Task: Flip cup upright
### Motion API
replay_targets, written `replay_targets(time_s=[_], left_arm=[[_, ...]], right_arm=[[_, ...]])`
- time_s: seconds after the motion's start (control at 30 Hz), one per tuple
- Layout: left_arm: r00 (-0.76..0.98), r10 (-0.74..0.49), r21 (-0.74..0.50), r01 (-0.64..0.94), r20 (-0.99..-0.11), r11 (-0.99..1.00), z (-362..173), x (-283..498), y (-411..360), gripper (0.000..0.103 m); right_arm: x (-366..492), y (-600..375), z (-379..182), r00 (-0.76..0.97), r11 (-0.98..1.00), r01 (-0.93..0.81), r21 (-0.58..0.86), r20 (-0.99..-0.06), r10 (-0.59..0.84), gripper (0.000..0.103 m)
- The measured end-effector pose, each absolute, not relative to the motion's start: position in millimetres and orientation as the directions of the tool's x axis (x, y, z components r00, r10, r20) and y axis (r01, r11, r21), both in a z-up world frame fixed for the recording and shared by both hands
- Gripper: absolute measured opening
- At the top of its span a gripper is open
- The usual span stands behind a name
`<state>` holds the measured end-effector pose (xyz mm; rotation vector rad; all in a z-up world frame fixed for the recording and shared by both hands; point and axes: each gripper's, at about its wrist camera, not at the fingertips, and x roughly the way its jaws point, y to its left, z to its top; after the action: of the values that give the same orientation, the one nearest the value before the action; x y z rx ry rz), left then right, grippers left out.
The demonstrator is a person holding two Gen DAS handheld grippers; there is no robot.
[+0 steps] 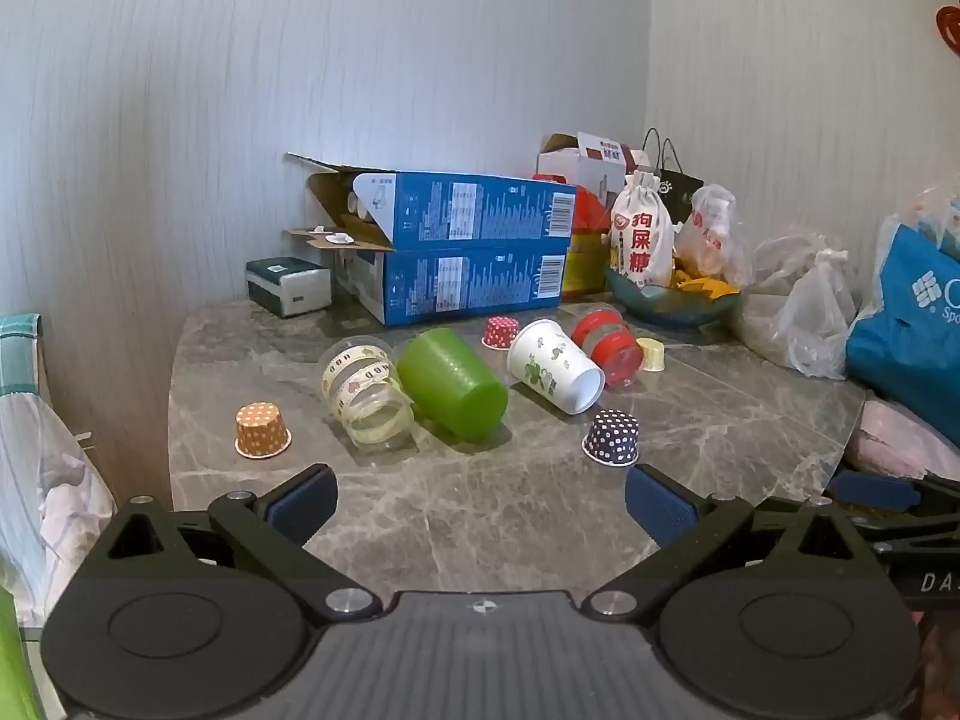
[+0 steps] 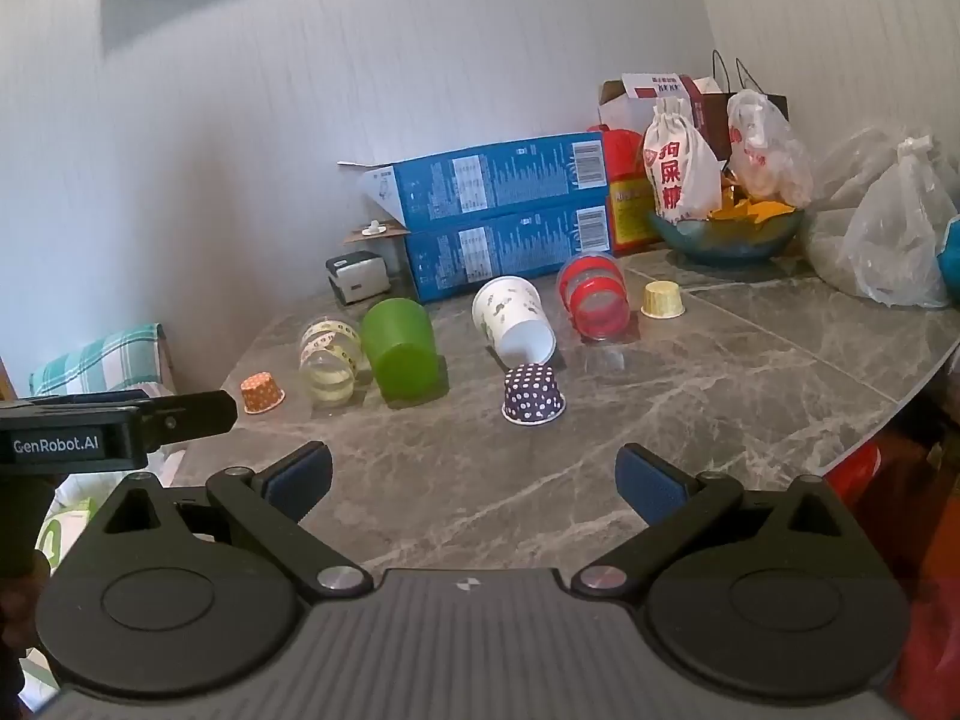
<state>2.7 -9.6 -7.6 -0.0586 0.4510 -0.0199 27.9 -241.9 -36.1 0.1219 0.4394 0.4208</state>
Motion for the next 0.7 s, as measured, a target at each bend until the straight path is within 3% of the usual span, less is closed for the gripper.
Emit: replay_targets(time_s=[0.7], left_arm=[[0.897, -0.038, -0.065, 0.010, -0.440, 0.998, -9.2, 2.1, -8.9, 0.103]], right_arm=[[29.7, -242.7, -37.4, 0.817, 0.905, -0.374, 0.205, -0.389, 0.425, 0.102]])
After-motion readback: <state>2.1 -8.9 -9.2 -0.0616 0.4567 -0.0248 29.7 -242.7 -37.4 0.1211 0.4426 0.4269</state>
